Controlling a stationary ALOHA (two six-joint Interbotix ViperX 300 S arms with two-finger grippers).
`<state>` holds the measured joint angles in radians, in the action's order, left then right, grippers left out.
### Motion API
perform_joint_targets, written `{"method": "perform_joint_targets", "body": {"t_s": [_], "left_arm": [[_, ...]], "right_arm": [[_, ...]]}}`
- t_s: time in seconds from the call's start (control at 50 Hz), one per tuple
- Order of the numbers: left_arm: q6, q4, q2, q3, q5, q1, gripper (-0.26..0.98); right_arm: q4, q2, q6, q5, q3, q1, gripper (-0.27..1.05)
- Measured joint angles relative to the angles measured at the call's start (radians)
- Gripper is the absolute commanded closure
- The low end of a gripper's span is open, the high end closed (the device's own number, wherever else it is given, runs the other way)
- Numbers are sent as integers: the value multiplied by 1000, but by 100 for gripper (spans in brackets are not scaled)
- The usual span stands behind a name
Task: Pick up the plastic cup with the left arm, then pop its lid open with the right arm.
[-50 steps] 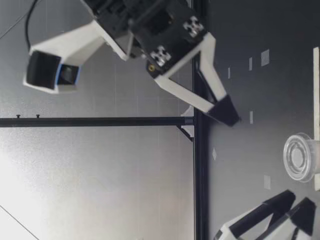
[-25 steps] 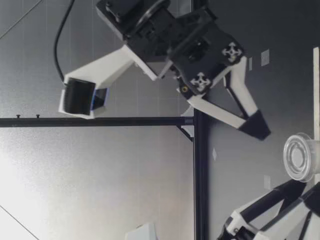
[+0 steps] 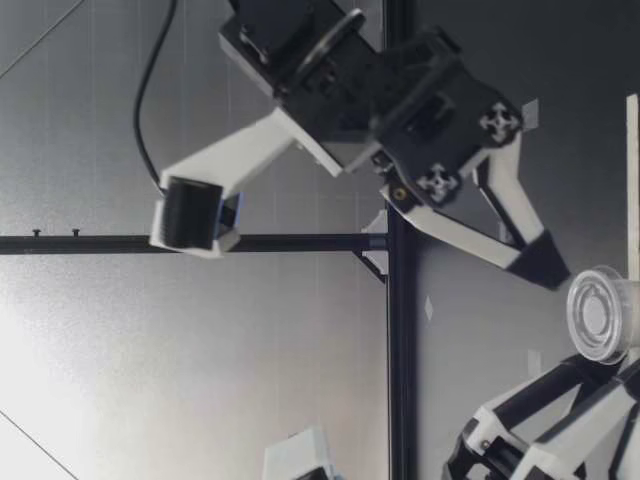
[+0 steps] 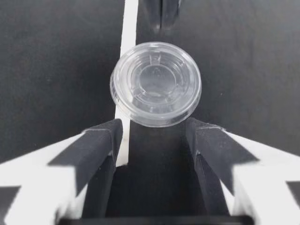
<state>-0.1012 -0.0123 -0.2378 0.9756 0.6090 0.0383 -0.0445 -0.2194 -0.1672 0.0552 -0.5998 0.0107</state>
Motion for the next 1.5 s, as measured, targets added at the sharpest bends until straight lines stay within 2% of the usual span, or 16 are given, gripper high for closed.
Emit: {"method": "perform_joint_targets", "body": {"t_s": [0.8,1.2,1.34,1.5], "left_arm": [[3,2,-17,-37,11,0,15],[2,2,-17,-71,-89,0,18],[2,2,-17,-78,-91,0,26],[2,2,-17,-78,-92,0,41]], "right_arm": [[-2,-49,-5,-49,18,0,83],[-2,-49,-5,-51,18,0,83],[-2,-49,-5,-51,20,2,83],[-2,-49,-5,-49,20,2,83]]}}
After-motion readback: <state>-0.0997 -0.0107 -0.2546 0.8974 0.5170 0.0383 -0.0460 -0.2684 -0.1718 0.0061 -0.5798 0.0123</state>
